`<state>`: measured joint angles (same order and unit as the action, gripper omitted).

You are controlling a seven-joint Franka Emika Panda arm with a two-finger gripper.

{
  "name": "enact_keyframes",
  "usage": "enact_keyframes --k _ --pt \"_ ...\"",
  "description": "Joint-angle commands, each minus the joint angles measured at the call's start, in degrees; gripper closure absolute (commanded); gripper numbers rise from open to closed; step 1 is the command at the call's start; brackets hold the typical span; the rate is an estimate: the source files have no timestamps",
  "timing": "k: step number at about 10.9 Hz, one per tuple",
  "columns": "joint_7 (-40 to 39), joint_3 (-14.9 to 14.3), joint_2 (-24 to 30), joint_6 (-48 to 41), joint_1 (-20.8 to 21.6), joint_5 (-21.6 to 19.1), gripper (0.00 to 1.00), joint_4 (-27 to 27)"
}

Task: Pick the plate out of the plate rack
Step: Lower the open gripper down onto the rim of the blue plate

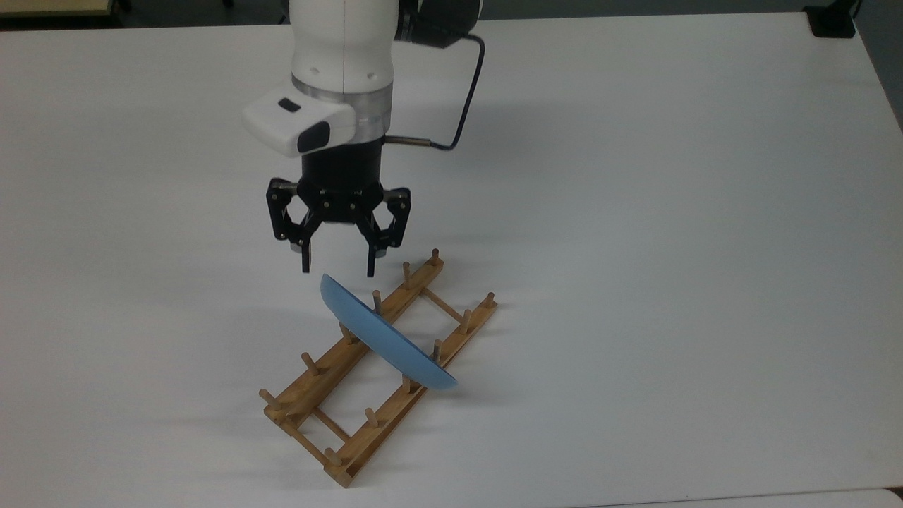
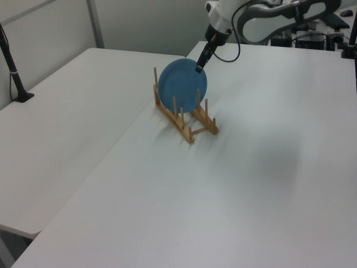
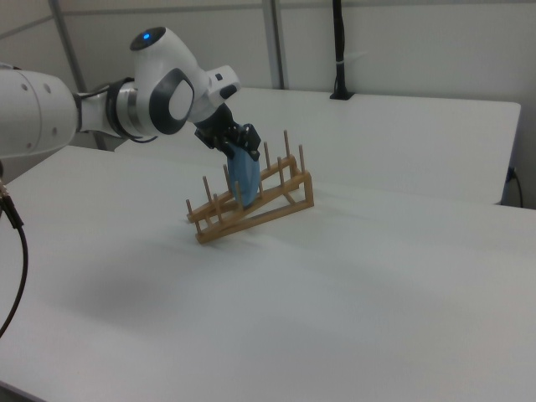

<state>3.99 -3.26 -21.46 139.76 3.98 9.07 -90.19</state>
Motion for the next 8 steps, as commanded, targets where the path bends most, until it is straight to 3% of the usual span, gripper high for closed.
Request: enact_keyframes --k 1,6,8 --pt "2.78 -0.43 -2.35 2.97 0.15 2.26 0.54 1.42" --pt "2.78 -0.44 -1.57 2.88 0.07 2.35 0.6 1.42" --pt "2.78 -1.48 -1.21 2.88 0.24 2.44 0.71 1.42"
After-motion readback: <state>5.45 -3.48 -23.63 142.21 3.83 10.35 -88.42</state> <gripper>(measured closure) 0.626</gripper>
